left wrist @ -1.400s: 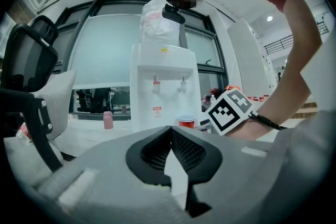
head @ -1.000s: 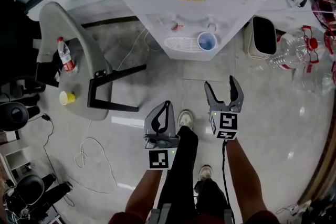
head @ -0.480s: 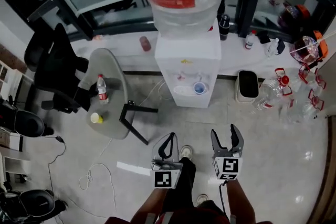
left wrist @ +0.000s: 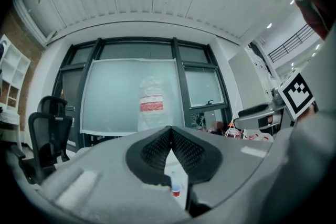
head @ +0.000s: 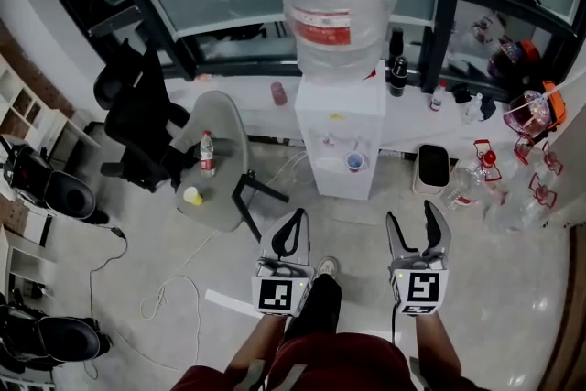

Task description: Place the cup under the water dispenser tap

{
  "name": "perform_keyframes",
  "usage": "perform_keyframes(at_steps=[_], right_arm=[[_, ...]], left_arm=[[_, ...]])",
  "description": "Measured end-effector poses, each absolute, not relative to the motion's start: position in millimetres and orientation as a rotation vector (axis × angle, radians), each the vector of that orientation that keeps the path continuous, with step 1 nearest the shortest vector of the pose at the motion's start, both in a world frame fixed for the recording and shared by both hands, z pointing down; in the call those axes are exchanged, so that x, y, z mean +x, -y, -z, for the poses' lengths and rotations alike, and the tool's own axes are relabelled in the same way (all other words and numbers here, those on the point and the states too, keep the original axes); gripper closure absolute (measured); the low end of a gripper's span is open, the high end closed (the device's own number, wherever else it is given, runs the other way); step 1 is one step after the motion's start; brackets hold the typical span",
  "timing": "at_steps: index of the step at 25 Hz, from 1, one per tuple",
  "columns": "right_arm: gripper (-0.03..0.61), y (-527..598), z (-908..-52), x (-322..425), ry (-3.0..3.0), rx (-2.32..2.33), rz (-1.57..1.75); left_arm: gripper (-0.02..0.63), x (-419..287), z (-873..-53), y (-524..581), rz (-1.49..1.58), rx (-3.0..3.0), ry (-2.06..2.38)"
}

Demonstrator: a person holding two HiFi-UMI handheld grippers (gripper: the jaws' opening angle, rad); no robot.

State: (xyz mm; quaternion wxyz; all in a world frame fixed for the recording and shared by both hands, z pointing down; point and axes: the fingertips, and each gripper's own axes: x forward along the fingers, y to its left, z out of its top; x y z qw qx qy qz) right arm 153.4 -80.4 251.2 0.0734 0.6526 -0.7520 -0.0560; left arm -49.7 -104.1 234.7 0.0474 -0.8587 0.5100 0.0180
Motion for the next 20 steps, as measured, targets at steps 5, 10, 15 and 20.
perform_keyframes(at_steps=[5,10,15,20], right_arm=[[0.282,74,-202,156,2.283,2.058,0.219],[0.299,77,-189,152,2.294,2.076,0.238],[0.426,76,-187,150,2.279,2.085,0.228],[0.569,74,-186,151,2.268,2.104,0.242]], left_arm=[[0.611,-58,-198,99,-0.103,-2.561,-1.575],[0.611,-62,-185,99,-0.129,-2.540,-1.570],[0.611,-67,-184,98,-0.167,-2.528,-1.570],[0.611,-70,-180,96,-0.167,-2.518,-1.590]])
